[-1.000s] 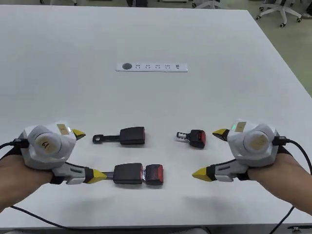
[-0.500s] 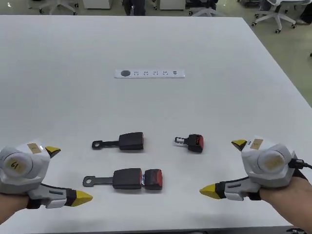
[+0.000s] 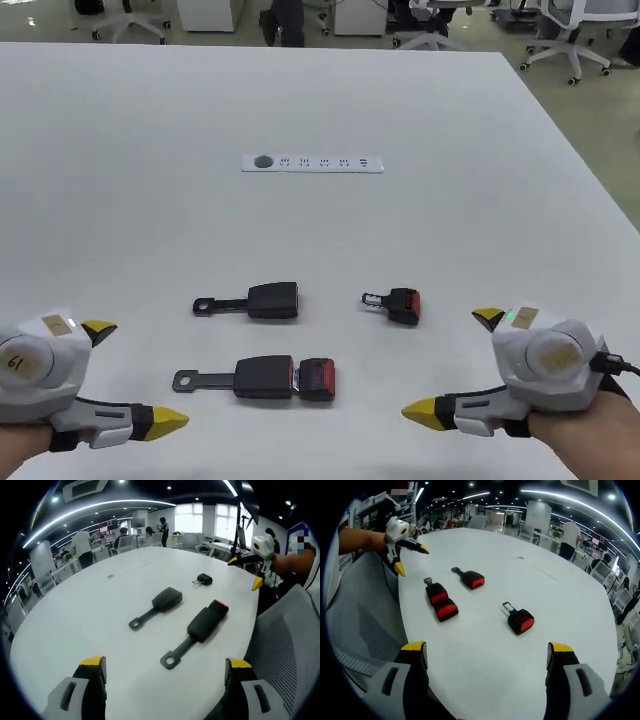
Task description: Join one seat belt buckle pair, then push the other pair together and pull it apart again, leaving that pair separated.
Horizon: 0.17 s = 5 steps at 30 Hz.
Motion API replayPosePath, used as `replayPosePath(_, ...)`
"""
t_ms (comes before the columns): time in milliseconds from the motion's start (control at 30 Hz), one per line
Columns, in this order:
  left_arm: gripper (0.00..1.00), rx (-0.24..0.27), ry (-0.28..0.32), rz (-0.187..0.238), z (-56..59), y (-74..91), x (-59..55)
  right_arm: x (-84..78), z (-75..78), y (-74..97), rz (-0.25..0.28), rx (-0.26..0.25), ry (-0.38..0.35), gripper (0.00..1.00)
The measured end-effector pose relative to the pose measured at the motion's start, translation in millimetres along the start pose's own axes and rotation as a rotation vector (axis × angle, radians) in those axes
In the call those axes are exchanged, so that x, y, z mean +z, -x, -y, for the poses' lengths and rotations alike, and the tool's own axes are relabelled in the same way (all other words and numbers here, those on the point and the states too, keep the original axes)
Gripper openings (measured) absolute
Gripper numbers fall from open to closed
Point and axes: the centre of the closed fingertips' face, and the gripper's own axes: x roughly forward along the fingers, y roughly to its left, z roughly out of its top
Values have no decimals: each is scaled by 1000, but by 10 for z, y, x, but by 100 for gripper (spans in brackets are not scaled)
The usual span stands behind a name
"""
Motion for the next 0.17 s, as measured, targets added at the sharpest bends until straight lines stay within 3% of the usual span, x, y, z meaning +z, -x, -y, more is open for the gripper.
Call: replayPosePath(167,100,-1,-31,-14,26,11,5,73,-66,20,-1,15,10,100)
